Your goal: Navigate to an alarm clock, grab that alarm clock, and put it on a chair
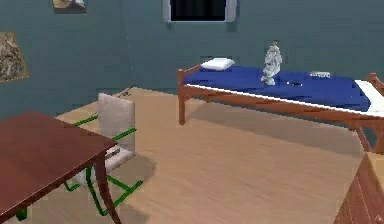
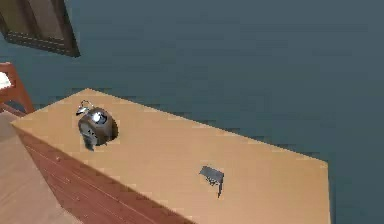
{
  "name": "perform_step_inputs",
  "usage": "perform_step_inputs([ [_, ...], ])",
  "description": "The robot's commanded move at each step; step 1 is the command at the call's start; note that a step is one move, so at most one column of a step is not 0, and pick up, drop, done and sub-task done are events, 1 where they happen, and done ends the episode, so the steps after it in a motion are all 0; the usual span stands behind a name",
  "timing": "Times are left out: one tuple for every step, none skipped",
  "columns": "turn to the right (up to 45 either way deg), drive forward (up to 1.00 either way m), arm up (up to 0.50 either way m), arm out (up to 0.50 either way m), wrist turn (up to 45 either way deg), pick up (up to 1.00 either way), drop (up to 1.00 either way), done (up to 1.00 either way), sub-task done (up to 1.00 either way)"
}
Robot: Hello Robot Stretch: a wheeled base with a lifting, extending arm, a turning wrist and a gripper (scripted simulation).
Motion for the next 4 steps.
perform_step_inputs([
  [-45.0,0.0,0.0,0.0,0.0,0.0,0.0,0.0,0.0],
  [-15.0,0.0,0.0,0.0,0.0,0.0,0.0,0.0,0.0],
  [0.0,0.1,0.0,0.0,0.0,0.0,0.0,0.0,0.0],
  [-45.0,0.0,0.0,0.0,0.0,0.0,0.0,0.0,0.0],
])
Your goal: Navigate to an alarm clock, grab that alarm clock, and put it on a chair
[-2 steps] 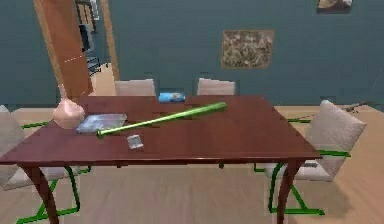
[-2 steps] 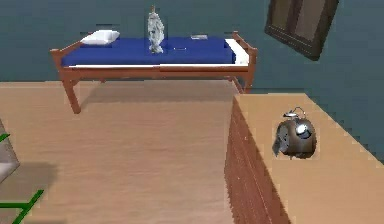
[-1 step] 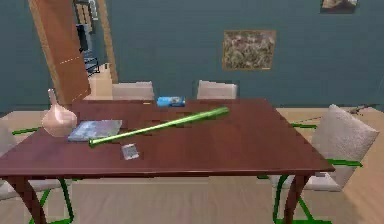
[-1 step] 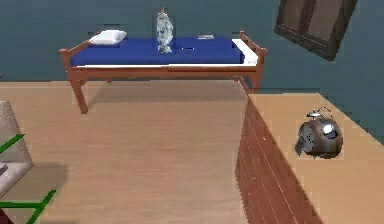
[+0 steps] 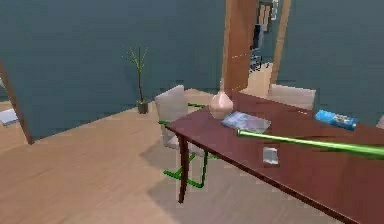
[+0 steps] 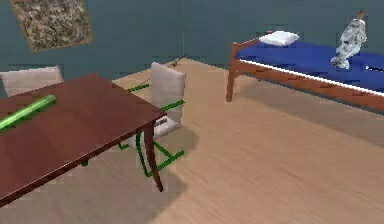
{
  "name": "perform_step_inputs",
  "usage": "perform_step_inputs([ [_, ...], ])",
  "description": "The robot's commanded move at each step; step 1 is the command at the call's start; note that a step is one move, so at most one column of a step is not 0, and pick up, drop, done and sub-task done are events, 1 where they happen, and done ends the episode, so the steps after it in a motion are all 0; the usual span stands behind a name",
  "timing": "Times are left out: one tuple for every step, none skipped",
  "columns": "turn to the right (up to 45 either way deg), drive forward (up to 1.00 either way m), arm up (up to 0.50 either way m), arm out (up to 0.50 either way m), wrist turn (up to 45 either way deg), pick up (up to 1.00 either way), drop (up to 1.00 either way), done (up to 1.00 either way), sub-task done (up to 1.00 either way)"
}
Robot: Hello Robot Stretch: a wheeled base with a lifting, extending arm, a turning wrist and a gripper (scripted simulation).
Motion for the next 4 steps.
perform_step_inputs([
  [-42.0,0.0,0.0,0.0,0.0,0.0,0.0,0.0,0.0],
  [0.0,0.2,0.0,0.0,0.0,0.0,0.0,0.0,0.0],
  [45.0,0.0,0.0,0.0,0.0,0.0,0.0,0.0,0.0],
  [45.0,0.0,0.0,0.0,0.0,0.0,0.0,0.0,0.0],
])
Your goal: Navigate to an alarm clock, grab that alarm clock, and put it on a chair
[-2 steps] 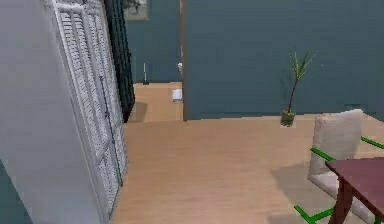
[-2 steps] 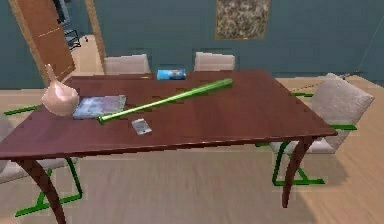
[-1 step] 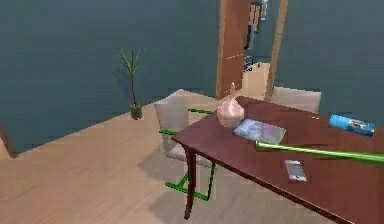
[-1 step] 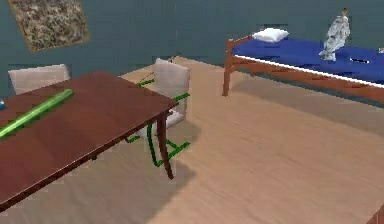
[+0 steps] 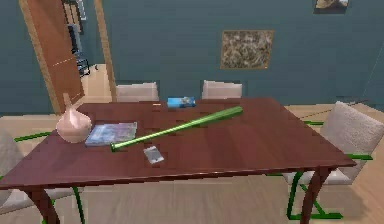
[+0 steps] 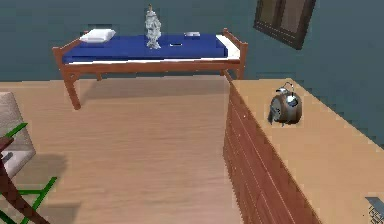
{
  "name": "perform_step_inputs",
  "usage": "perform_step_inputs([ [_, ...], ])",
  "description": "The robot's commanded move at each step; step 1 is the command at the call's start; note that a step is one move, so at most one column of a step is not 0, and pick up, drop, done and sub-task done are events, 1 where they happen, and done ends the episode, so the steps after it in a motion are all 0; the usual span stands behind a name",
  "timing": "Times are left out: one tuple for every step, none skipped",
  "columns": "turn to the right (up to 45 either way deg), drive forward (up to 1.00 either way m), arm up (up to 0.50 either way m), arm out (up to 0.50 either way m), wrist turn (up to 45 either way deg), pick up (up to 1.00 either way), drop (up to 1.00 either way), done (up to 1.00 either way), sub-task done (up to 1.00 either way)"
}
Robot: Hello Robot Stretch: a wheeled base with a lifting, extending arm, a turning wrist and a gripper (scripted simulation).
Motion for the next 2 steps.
perform_step_inputs([
  [24.0,0.0,0.0,0.0,0.0,0.0,0.0,0.0,0.0],
  [45.0,0.0,0.0,0.0,0.0,0.0,0.0,0.0,0.0],
])
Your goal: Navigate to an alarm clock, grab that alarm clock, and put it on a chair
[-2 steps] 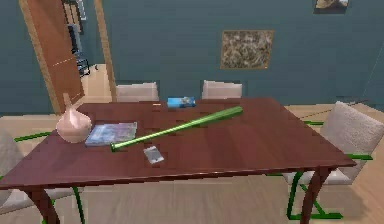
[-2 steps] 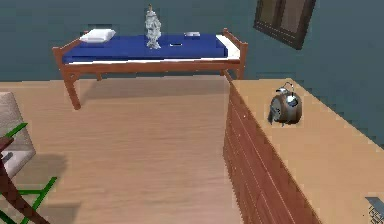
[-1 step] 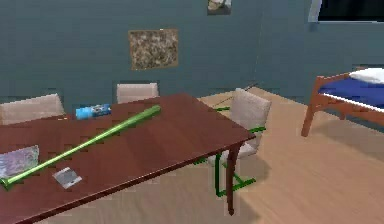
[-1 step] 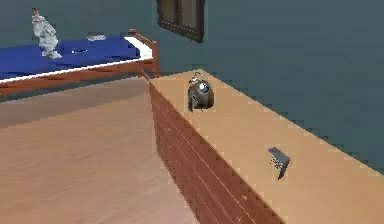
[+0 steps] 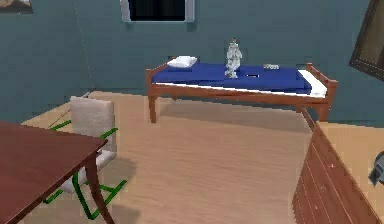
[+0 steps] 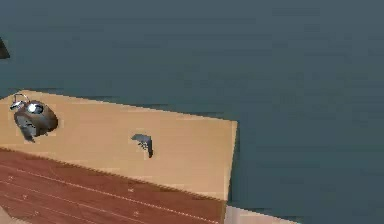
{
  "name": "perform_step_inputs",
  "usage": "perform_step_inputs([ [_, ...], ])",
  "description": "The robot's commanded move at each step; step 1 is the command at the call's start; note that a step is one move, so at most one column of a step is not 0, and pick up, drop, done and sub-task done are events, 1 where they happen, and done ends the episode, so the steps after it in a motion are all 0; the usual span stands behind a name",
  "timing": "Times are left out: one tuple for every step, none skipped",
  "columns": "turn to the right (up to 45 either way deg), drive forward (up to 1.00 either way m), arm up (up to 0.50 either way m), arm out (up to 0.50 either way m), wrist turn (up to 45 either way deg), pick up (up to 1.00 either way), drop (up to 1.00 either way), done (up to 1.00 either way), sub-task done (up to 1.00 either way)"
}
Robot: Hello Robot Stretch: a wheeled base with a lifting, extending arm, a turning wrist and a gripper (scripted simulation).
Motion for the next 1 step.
perform_step_inputs([
  [27.0,0.0,0.0,0.0,0.0,0.0,0.0,0.0,0.0],
])
